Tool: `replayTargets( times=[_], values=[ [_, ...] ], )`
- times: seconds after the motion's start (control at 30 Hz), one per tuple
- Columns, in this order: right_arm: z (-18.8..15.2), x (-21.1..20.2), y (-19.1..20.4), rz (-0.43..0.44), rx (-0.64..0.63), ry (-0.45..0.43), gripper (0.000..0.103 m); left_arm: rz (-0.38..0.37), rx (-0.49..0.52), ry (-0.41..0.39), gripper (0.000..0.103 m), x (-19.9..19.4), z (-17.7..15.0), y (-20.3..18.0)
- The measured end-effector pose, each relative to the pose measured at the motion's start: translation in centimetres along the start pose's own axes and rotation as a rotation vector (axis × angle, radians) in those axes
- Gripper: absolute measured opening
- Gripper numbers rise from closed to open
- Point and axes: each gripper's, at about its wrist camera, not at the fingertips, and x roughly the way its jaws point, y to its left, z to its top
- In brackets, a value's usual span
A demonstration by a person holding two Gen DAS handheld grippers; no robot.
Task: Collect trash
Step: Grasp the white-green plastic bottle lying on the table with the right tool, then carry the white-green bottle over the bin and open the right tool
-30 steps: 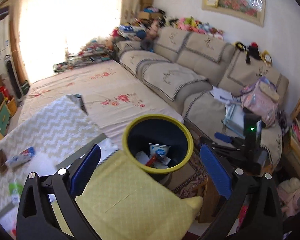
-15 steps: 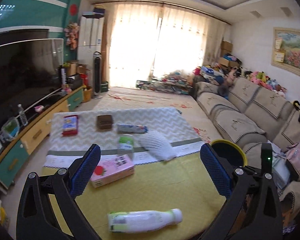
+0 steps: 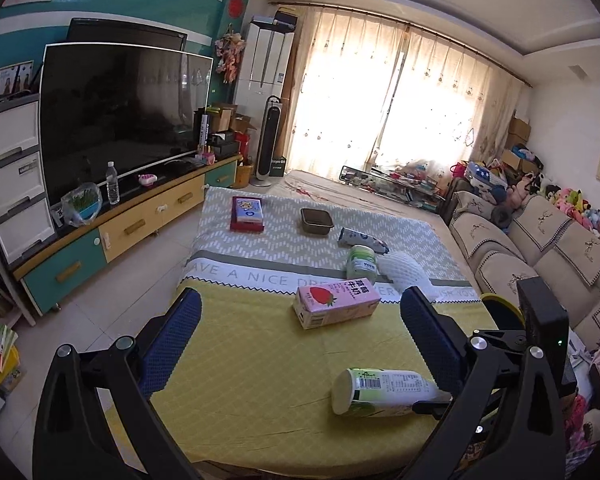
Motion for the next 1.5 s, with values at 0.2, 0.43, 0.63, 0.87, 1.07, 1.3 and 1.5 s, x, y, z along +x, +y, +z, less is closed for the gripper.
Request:
replayTargets(
  times=[0.2,0.43,0.63,0.87,1.07,1.3,1.5],
  values=[
    [1.1,3.5,0.8,0.015,-0.109,0.153,0.069,0.021,-0.006,-0.027,0.098,-1.0,0.4,-0.3],
    [0.9,5.0,1.2,0.032,-0.121,0.186,0.068,0.024,0.002,-0.021,0.098,-0.8,0.4,-0.9],
    [0.7,5.8,0.8,0.027,-0.112,0.189,0.065,0.015,0.003,-0.003,0.098,-0.2,0.1,-1.1],
    [0.2,5.5,-0.6,0.016,-0.053,0.153,0.054,0.012,0.003,0.01,0.098,0.5,0.0,-1.3],
    [-1.1,3.7,-3.4,-0.008,0.106,0.074,0.052,0.01,0.003,0.024,0.098,1.3,-0.3,-1.4],
    [-3.6,0.7,-7.3,-0.05,0.287,-0.023,0.052,-0.006,0.013,0.052,0.098,2.4,-0.7,-2.2],
    [-6.3,-3.0,-11.6,-0.118,0.459,-0.137,0.05,-0.019,0.028,0.072,0.098,3.3,-1.1,-3.1]
  ],
)
